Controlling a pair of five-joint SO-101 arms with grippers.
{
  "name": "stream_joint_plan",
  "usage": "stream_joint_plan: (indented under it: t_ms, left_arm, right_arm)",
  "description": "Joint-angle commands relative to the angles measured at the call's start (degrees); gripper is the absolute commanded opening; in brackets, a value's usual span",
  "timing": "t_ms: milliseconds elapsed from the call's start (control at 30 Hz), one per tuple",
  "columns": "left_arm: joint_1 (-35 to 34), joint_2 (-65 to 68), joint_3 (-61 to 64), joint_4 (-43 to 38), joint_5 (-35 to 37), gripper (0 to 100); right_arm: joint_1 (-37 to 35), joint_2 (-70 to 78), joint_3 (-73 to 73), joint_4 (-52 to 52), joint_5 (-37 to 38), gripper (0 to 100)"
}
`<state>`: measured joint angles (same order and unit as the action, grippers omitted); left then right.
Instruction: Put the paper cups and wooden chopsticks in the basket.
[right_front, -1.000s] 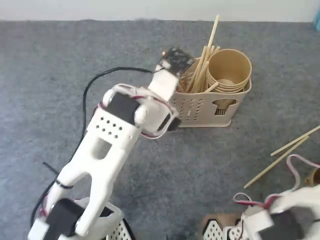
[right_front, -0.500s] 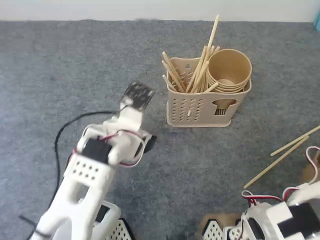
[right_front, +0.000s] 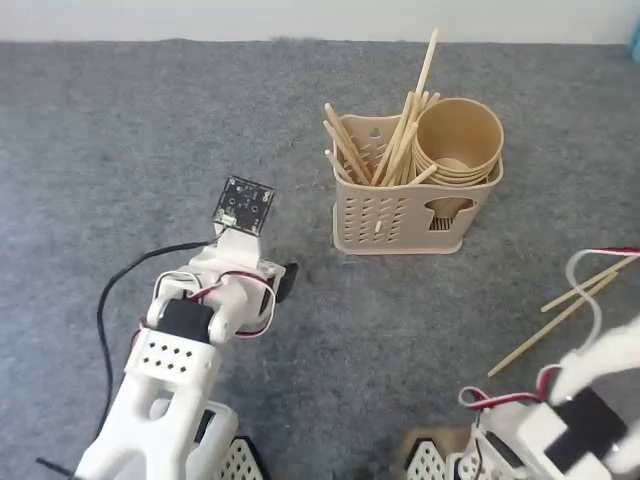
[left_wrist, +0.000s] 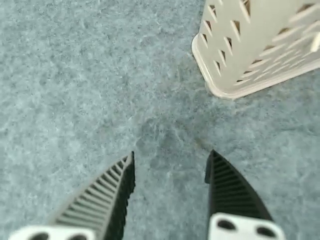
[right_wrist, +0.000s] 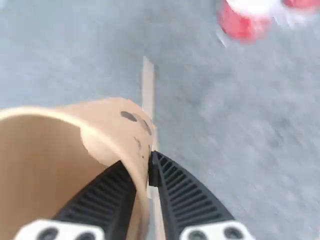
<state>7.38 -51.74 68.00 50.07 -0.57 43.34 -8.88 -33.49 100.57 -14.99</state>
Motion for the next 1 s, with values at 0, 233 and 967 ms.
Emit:
stream_joint_plan:
  t_ms: [0, 233, 967]
  left_arm:
    - [-0.1, -1.8, 1.0, -4.3, 1.0, 22]
    - [-0.1, -1.7, 2.4, -6.4, 1.0, 22]
    - [-2.2, 27.3, -13.2, -6.1, 1.0, 22]
  right_arm:
    - [-9.5, -3.8, -8.9, 1.1, -6.0, 0.7]
    - [-26.5, -3.7, -13.4, -4.2, -12.3, 0.7]
    - [-46.7, -12.8, -1.0, 2.5, -10.1, 0.6]
